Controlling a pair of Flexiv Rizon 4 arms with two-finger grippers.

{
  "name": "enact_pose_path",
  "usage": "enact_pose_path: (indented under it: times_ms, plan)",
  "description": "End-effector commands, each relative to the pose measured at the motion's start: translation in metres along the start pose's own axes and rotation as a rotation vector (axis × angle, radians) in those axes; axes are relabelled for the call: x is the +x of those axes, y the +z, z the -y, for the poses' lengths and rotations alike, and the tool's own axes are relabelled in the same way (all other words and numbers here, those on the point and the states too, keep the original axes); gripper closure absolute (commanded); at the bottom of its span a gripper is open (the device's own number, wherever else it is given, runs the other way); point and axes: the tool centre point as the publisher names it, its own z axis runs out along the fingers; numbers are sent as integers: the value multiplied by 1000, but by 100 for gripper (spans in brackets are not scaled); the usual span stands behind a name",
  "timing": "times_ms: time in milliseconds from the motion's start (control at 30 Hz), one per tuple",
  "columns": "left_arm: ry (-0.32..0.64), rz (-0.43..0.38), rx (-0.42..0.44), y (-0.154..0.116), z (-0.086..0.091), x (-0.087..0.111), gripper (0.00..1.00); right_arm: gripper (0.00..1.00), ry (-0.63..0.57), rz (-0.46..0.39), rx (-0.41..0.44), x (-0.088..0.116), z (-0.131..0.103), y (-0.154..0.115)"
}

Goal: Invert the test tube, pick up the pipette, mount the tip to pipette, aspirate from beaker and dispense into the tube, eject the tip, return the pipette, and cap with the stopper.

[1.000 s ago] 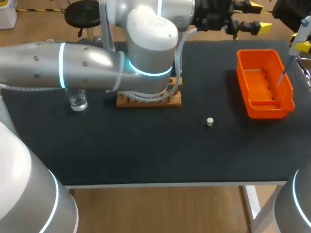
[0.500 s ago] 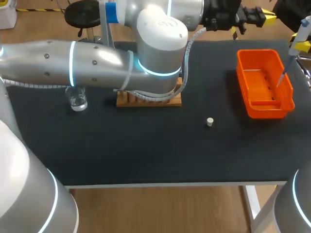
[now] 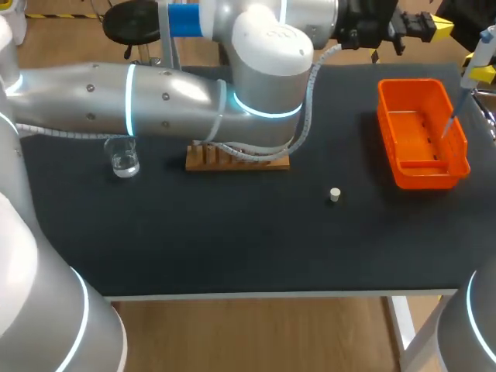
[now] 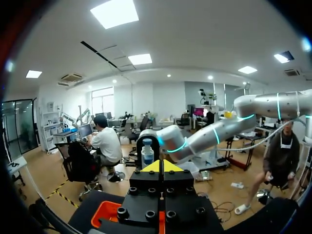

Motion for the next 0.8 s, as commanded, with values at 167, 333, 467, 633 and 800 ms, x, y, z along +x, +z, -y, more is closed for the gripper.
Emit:
enact_pose_path:
  times_ms: [167, 333, 467, 633, 800]
  plan:
    - [18, 7, 56, 29, -1, 0, 100, 100, 0, 2, 4, 1, -1, 1]
    - [31, 22, 73, 41, -1, 1, 100, 100, 0, 2, 4, 1, -1, 1]
    - [45, 30, 84, 48, -1, 1, 100, 100, 0, 2, 4, 1, -1, 1]
    - [57, 41, 101, 59, -2, -2, 100, 100, 0, 2, 4, 1, -1, 1]
    - [60, 50, 124, 67, -5, -6, 100, 100, 0, 2, 4, 1, -1, 1]
